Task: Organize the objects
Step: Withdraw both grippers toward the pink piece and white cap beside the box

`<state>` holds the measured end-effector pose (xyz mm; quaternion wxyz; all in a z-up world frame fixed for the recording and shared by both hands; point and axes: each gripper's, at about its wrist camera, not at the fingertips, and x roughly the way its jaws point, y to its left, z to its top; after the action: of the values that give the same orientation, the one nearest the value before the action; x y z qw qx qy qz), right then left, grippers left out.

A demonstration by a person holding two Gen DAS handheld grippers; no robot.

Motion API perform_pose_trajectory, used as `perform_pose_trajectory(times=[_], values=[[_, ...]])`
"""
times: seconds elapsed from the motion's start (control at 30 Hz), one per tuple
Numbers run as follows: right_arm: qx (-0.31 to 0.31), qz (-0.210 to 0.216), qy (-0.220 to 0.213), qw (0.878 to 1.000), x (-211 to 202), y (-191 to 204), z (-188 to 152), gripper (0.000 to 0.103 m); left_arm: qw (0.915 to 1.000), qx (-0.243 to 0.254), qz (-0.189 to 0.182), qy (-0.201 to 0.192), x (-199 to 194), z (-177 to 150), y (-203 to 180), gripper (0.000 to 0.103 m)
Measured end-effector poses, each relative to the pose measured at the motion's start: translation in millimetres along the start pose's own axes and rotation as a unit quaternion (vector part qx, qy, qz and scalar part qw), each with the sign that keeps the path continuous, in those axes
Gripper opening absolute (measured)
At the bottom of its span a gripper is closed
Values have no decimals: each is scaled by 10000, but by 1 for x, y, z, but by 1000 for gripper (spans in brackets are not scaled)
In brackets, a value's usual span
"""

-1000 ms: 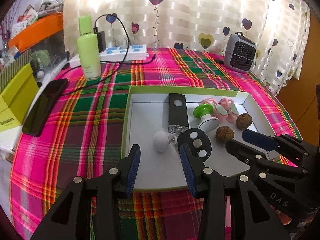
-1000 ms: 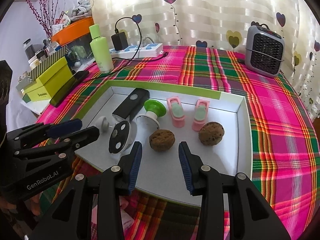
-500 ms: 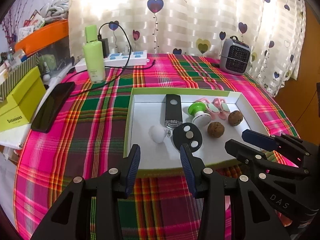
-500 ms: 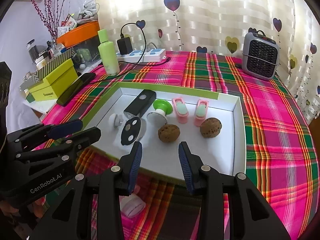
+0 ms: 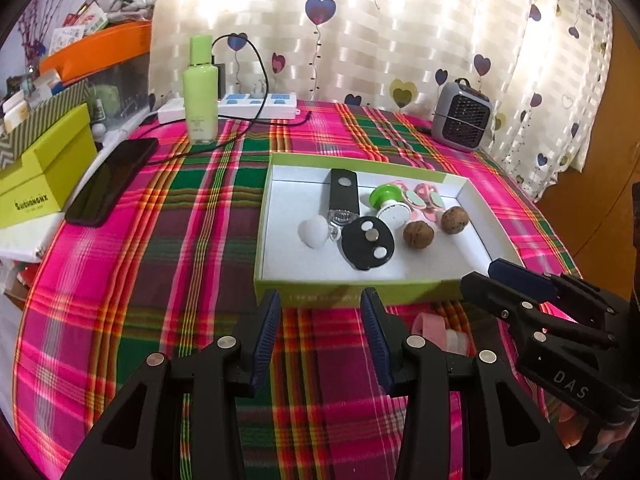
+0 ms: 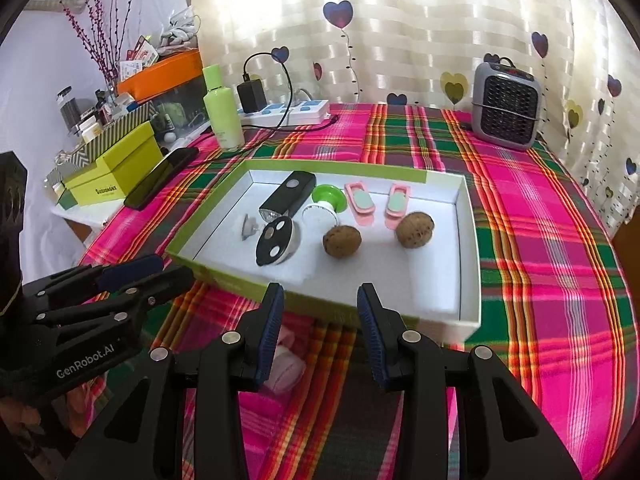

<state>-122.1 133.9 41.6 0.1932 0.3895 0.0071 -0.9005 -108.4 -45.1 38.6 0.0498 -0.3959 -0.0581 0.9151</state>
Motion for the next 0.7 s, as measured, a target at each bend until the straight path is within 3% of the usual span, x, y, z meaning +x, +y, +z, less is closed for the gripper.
perform_pose_trajectory(times=[0.4,0.7], values=[[203,-2,144,9997,-5,-1,-25,39,9997,-54,-237,76,-6,-20,3,40],[164,260,265,9992,2,8,-32,39,9994,-74,-306,128,-7,-26,0,40]])
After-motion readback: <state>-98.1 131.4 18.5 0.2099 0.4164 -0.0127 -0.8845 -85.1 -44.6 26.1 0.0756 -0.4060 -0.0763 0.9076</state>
